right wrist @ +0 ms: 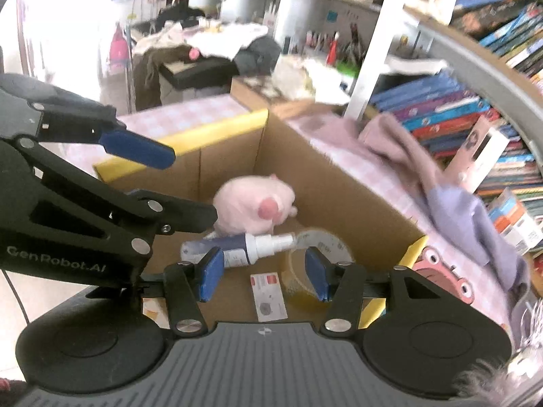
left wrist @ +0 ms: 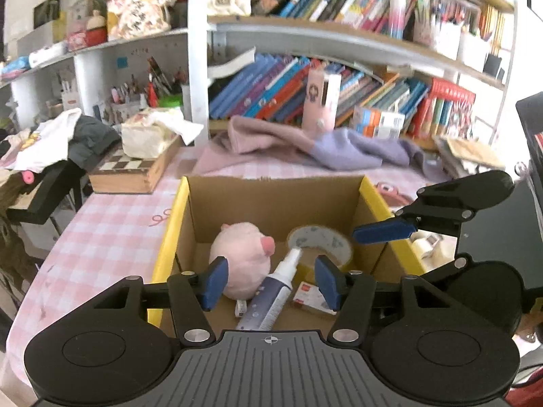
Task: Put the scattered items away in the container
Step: 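Lower the spray bottle and medicine box into the yellow box and open both tools, then raise both tools out of the box and pull back from it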
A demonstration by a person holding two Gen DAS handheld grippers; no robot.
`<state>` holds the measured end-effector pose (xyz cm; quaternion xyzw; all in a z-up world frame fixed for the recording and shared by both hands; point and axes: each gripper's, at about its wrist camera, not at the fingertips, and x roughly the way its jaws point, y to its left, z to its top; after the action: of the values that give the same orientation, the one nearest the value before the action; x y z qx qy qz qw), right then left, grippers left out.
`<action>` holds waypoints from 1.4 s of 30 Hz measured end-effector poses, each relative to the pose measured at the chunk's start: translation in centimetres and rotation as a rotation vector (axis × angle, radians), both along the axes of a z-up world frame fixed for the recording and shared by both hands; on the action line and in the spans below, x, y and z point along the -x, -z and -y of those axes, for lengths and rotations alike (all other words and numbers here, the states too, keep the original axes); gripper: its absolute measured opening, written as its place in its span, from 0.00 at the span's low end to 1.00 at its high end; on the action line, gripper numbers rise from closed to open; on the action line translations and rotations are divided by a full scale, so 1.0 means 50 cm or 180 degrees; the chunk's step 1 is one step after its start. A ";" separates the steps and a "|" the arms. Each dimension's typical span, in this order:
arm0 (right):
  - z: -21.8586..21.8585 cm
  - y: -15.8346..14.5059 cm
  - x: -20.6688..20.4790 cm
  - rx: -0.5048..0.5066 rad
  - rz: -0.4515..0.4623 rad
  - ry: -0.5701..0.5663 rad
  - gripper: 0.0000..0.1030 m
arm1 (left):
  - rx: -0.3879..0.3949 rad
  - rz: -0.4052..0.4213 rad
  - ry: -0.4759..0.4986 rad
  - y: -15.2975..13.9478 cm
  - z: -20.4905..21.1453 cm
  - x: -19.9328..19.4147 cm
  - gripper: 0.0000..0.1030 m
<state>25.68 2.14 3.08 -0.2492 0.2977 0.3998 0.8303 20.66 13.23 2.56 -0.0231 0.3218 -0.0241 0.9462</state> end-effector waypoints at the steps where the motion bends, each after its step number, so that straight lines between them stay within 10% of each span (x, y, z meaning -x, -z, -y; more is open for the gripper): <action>1: 0.004 -0.008 0.012 -0.0031 0.0053 0.0013 0.50 | 0.0014 0.0027 -0.0018 -0.006 0.000 0.011 0.56; 21: 0.127 -0.078 0.208 -0.0564 0.0478 0.0745 0.50 | 0.0104 0.0428 -0.0189 -0.058 0.023 0.216 0.74; 42: 0.233 0.016 0.356 -0.0576 0.0361 0.1520 0.50 | -0.0036 0.0245 -0.0241 0.015 0.078 0.334 0.77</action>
<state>7.87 -9.50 2.28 -0.1186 0.2641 0.2028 0.9354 3.98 9.32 1.80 -0.0290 0.2842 0.0127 0.9582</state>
